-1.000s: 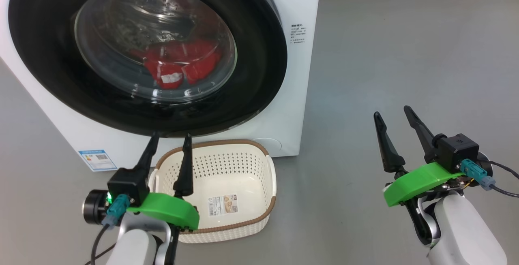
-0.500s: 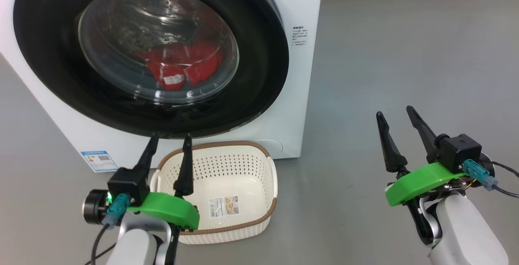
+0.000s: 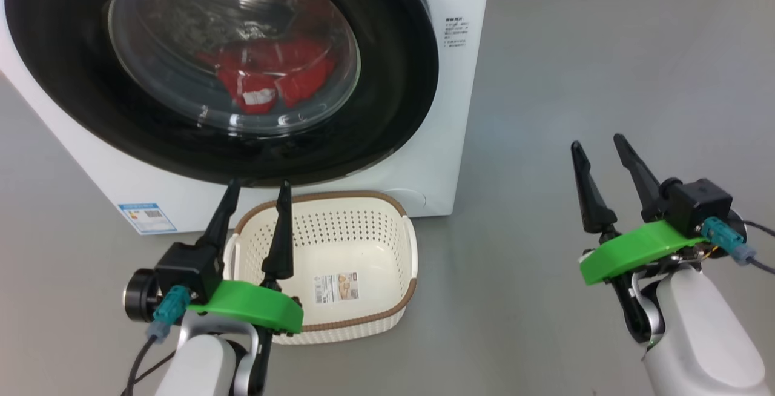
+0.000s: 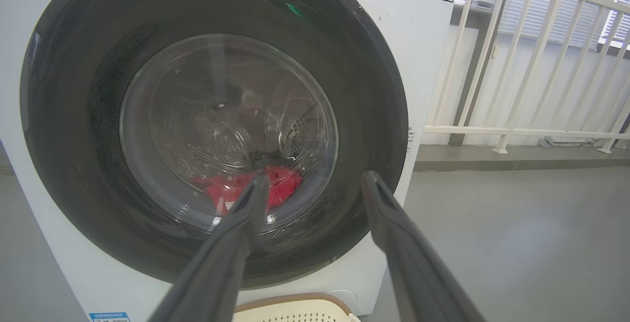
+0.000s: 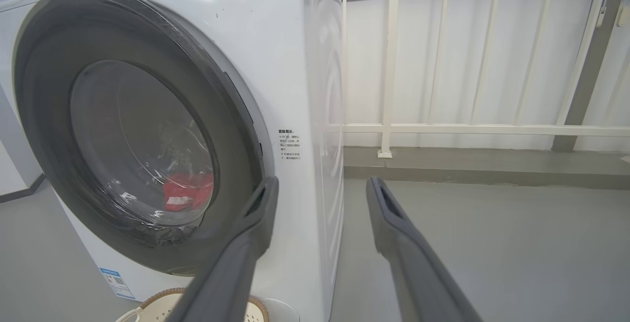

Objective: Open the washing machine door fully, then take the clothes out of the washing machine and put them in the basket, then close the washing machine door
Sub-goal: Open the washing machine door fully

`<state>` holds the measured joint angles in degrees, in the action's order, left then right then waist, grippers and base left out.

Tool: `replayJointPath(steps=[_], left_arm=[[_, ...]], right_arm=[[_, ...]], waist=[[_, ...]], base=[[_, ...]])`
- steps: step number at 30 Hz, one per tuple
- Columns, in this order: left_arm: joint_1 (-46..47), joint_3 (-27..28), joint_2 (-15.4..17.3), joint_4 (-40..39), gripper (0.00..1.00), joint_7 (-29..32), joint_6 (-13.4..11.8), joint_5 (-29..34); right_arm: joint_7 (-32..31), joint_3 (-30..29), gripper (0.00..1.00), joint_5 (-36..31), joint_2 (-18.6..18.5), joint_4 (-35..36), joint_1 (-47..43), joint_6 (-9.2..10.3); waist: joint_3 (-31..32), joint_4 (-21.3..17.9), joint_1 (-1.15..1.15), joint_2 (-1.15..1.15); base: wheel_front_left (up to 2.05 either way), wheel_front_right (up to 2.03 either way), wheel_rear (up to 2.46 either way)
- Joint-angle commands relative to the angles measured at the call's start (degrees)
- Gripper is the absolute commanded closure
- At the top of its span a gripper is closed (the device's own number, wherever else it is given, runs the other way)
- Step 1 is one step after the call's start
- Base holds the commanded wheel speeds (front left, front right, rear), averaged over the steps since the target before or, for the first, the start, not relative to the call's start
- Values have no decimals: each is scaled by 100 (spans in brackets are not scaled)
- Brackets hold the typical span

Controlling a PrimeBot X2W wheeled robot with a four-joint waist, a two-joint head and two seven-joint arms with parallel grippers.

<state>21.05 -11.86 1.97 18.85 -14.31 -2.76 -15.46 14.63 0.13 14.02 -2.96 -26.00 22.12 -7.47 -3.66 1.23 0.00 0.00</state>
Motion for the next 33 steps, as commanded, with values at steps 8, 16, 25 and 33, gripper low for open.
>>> replayJointPath(steps=[8,16,25,33], left_arm=[[198,59,91,-593,0,-69,0,52],[236,-28,91,-995,0,-69,-2,162],[331,88,96,-1541,0,-69,-14,259],[356,156,94,-1872,0,-69,6,352]], right_arm=[[37,24,100,494,8,114,697,-2],[37,9,100,1375,8,-182,1379,-2],[37,230,100,2414,8,-575,2174,-2],[-159,487,100,3735,8,-1062,2923,-2]], waist=[[-480,131,0,0],[-861,304,0,0],[-1321,460,0,0],[-1782,559,0,0]], base=[[0,0,0],[0,0,0],[0,0,0],[0,0,0]])
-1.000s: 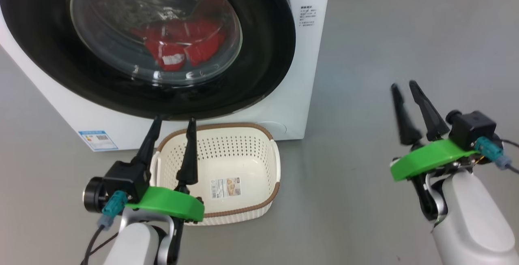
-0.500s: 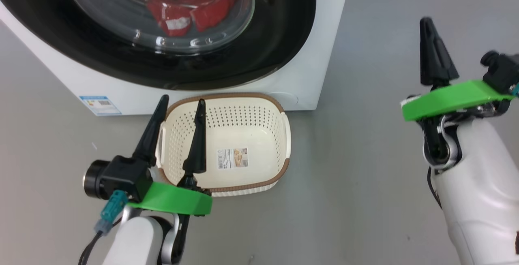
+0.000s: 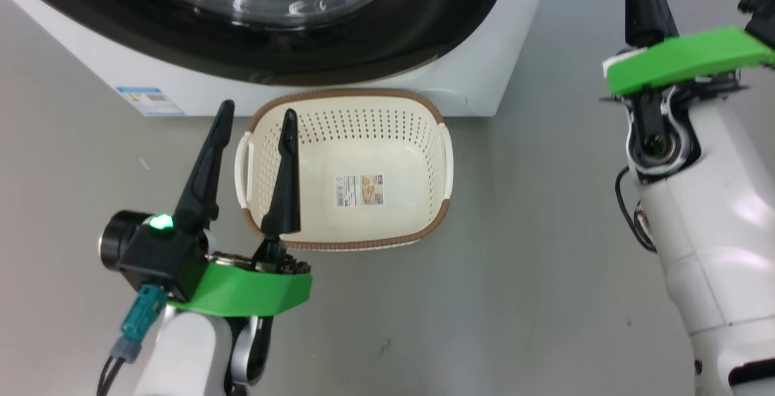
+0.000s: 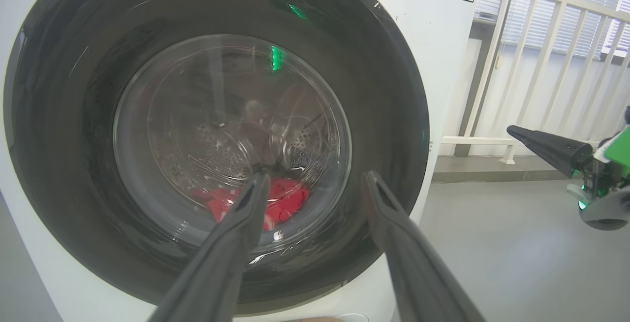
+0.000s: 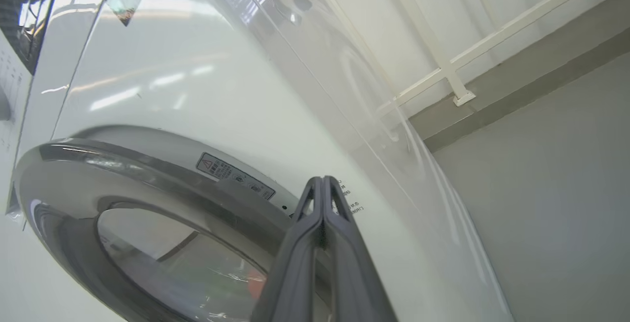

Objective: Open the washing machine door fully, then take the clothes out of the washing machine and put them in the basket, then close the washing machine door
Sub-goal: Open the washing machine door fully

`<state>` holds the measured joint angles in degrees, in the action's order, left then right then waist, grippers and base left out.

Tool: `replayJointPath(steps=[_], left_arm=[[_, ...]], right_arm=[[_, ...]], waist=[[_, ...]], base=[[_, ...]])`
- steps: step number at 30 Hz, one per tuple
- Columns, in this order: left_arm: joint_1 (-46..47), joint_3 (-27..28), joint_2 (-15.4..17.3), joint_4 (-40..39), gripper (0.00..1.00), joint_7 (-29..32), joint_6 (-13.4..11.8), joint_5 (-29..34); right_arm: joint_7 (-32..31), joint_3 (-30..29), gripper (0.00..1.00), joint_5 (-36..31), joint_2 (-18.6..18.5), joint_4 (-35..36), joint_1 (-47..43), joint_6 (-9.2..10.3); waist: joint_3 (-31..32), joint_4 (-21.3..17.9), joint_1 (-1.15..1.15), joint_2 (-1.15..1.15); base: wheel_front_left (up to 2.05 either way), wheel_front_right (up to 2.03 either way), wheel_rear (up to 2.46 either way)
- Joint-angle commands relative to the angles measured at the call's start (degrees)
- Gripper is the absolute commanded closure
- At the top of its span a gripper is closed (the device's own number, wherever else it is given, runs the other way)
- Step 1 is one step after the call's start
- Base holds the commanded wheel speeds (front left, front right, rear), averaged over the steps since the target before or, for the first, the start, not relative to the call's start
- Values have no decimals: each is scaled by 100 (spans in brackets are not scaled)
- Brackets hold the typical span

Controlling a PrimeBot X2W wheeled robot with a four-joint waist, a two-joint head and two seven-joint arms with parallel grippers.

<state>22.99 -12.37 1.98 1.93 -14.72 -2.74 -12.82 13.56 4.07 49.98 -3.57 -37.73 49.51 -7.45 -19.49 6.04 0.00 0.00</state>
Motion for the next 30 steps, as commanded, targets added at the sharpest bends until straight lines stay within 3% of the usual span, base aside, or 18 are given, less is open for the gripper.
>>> replayJointPath(steps=[1,6,14,30], left_arm=[[171,206,93,-200,0,-28,8,89],[214,211,92,-267,0,-28,22,92],[257,219,91,-271,0,-28,42,86],[337,84,90,-321,0,-28,1,14]], right_arm=[[-140,94,100,350,69,83,277,-3],[-852,117,100,1359,69,36,669,-3],[-2098,-7,100,2292,-19,-29,1133,-3],[-3426,-93,100,2741,-166,-556,2011,-3]], waist=[[-253,91,0,0],[-468,133,0,0],[-657,200,0,0],[-1015,393,0,0]], base=[[0,0,0],[0,0,0],[0,0,0],[0,0,0]])
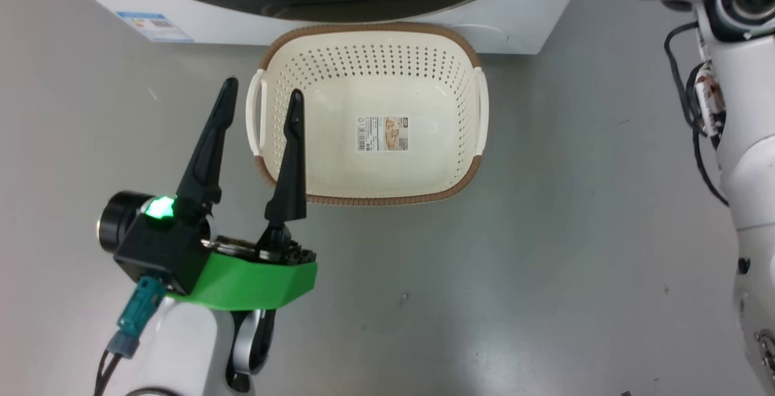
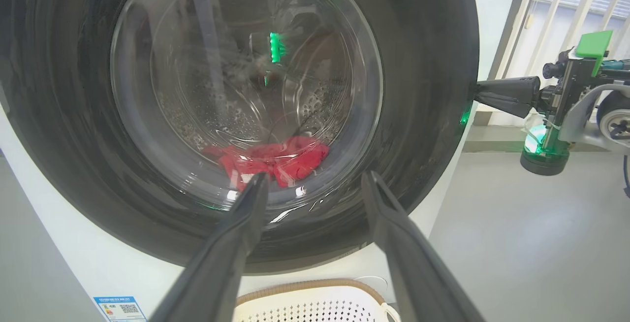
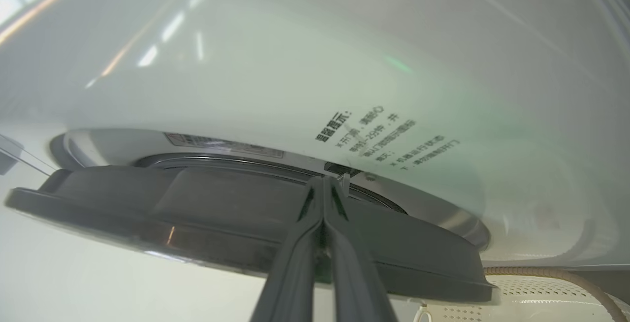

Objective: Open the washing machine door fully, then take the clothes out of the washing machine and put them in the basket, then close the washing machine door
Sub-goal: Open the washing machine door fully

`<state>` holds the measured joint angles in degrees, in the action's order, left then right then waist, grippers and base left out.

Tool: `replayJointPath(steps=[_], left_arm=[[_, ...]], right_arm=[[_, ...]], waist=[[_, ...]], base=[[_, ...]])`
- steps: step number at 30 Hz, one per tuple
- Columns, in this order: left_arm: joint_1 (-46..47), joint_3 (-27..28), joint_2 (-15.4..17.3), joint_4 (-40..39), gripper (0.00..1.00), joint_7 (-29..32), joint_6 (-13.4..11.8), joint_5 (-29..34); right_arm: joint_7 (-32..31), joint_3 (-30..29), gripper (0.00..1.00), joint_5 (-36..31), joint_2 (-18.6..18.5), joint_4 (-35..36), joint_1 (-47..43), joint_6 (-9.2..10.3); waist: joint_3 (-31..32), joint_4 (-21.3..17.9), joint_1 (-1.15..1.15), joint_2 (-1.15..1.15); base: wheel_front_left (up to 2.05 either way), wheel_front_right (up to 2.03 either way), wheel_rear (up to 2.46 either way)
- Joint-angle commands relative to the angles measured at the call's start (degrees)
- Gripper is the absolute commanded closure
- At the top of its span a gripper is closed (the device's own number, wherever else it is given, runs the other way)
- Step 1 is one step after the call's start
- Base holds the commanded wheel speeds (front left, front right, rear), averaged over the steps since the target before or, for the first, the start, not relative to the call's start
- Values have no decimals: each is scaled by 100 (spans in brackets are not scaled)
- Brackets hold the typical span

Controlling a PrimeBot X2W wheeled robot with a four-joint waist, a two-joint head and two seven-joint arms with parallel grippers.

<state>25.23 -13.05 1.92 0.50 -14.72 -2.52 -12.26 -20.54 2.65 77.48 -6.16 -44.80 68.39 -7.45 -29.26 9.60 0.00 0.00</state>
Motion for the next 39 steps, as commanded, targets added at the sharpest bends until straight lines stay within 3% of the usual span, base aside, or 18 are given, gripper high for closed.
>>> replayJointPath(steps=[1,13,39], left_arm=[[117,146,97,-175,0,-28,-23,-43],[175,135,96,-135,0,-28,-49,-78],[89,227,96,11,0,-28,40,11]], right_arm=[[-44,50,100,-22,80,123,174,-3],[-513,42,100,38,77,-212,566,-3],[-1545,270,100,221,226,-388,254,-3]], waist=[[-62,56,0,0],[-145,185,0,0],[141,-3,0,0]], base=[[0,0,0],[0,0,0],[0,0,0]])
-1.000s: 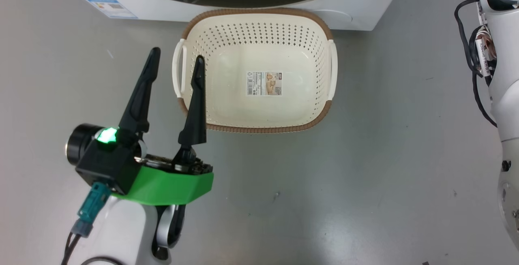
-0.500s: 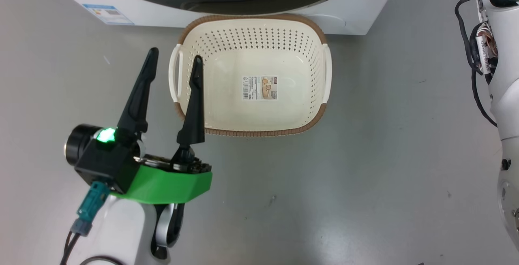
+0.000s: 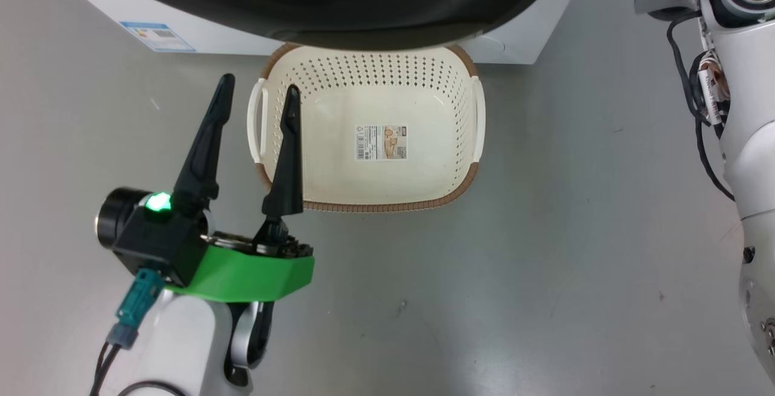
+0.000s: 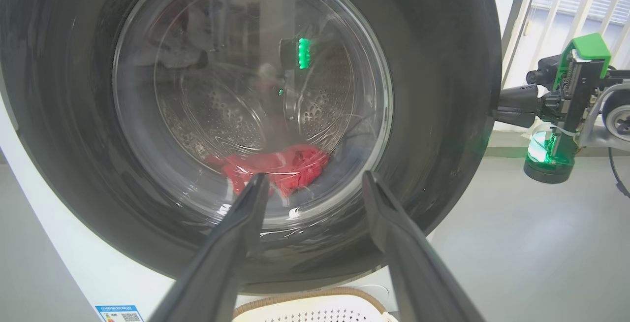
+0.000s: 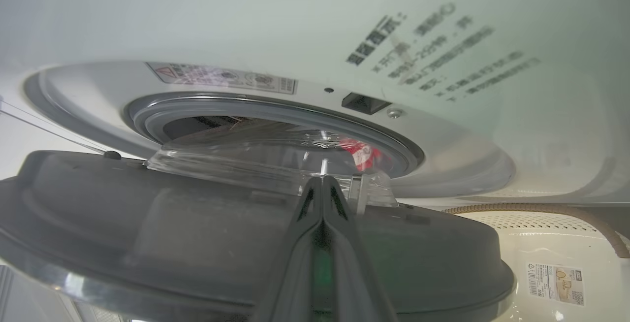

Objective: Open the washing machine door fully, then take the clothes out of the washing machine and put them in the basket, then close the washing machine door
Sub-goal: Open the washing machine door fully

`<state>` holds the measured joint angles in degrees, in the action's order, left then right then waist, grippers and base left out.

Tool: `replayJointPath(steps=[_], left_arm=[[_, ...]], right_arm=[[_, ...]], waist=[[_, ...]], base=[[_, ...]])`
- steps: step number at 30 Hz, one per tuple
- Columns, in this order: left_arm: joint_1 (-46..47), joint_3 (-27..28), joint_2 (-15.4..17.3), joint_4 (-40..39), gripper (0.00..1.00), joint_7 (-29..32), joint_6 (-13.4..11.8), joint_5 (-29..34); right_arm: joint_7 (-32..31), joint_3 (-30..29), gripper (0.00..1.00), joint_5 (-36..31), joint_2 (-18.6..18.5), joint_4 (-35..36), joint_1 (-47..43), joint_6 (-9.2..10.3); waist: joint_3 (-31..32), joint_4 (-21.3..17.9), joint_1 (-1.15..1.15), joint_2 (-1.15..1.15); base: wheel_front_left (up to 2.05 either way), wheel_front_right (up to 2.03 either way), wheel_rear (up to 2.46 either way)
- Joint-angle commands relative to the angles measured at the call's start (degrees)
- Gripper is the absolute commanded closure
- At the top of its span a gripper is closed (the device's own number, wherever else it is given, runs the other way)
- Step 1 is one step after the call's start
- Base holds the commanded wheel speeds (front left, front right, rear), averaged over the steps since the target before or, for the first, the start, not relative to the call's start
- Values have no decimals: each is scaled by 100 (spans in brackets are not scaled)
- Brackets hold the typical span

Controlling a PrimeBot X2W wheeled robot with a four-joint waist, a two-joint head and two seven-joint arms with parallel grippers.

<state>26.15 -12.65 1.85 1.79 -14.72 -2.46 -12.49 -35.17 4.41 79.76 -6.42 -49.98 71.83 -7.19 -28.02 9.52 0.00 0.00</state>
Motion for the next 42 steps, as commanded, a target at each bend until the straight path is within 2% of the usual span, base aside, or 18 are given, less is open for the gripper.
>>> replayJointPath(steps=[1,12,33,42], left_arm=[[-5,188,103,-106,0,-28,35,30],[-109,182,103,82,0,-28,38,-13],[-468,173,103,581,0,-28,-19,-36],[-634,84,103,738,0,-26,-62,-93]], right_arm=[[-120,103,100,-11,251,125,-104,-30],[-380,166,100,-80,206,199,-477,-30],[-631,104,100,-40,199,1183,-2040,-30],[-713,2,100,-35,221,1703,-2850,-30]], waist=[[36,9,0,0],[402,66,0,0],[1315,290,0,0],[1721,584,0,0]], base=[[0,0,0],[0,0,0],[0,0,0],[0,0,0]])
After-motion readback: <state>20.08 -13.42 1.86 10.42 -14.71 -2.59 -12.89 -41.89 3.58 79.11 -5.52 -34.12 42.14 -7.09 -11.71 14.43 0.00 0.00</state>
